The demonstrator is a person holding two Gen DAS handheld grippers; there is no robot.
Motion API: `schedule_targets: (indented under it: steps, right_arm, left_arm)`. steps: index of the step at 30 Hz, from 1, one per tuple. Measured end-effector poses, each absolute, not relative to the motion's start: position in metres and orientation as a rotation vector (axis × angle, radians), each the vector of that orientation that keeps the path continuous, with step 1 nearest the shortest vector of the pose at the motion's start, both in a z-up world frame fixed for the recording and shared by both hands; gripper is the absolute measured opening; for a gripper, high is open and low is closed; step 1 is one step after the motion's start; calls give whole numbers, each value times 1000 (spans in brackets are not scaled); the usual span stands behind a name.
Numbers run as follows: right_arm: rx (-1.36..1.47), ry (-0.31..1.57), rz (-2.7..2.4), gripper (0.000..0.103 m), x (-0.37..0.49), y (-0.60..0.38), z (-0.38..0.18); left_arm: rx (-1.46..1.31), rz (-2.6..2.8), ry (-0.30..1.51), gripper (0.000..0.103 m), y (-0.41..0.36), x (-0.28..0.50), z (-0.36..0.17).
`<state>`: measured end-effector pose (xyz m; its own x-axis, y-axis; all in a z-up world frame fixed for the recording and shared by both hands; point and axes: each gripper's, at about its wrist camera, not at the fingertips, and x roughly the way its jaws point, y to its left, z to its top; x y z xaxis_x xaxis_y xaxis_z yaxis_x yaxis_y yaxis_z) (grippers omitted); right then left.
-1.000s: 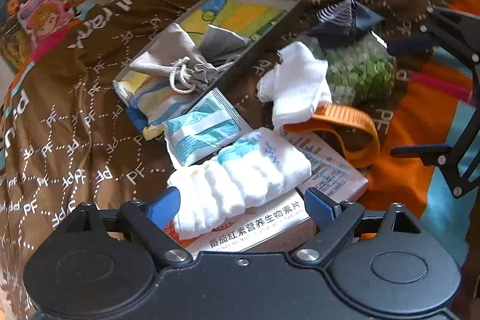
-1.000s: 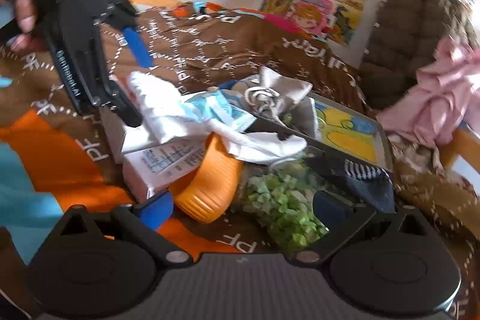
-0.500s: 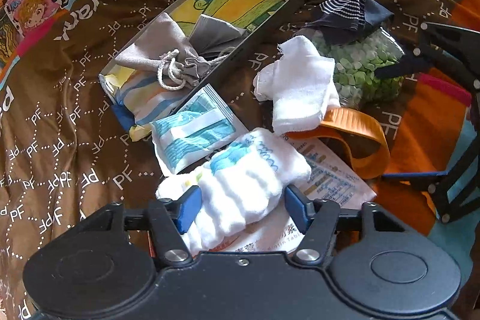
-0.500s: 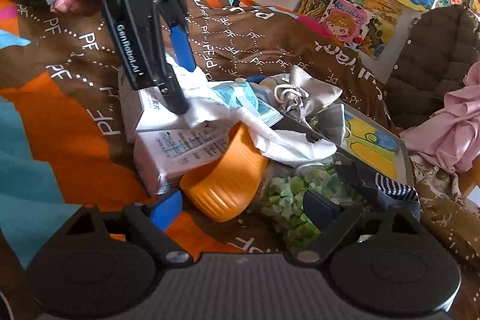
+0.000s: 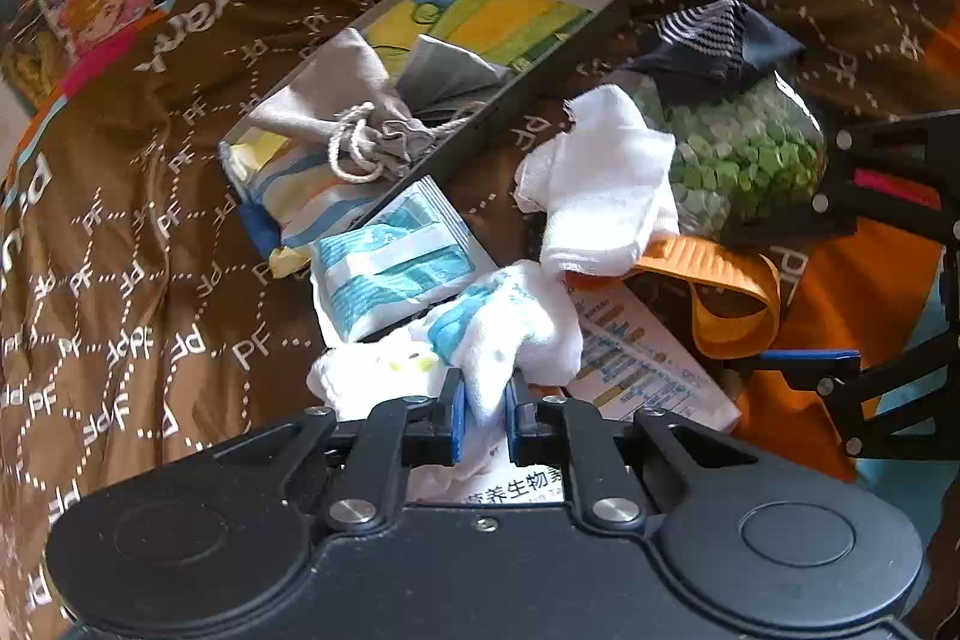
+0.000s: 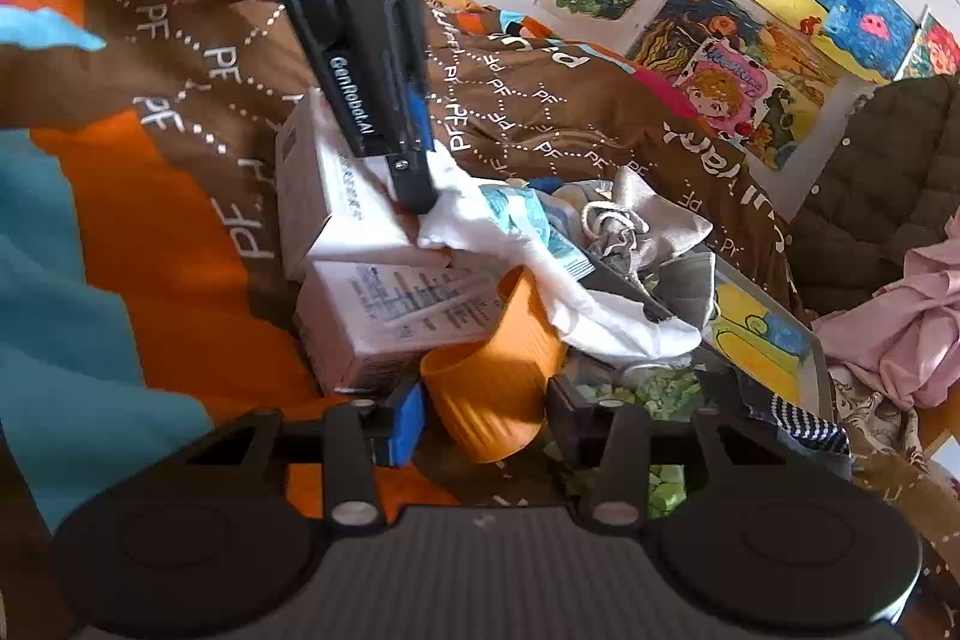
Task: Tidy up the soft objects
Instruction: 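Grasp the white cotton strip with the left tool while the right tool grasps the orange strap, then carry the cotton strip and orange strap into the grey tray and open both tools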
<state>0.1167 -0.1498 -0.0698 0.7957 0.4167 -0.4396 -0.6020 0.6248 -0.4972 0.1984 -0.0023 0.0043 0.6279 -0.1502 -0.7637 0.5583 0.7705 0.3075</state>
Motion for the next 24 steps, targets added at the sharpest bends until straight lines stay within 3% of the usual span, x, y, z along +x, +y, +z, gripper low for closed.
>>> schedule_targets:
  steps: [7,16,24]
  right_arm:
    - [-645,293,617,27,112,-154,-59]
    - [-550,291,638,22,98,-168,-29]
    - [-455,263,678,21,84,-177,-2]
  left_arm:
    - [380,-393,767,12,2,179,12]
    - [83,-346,692,11,10,144,15]
    - [24,-355,642,11,27,116,23]
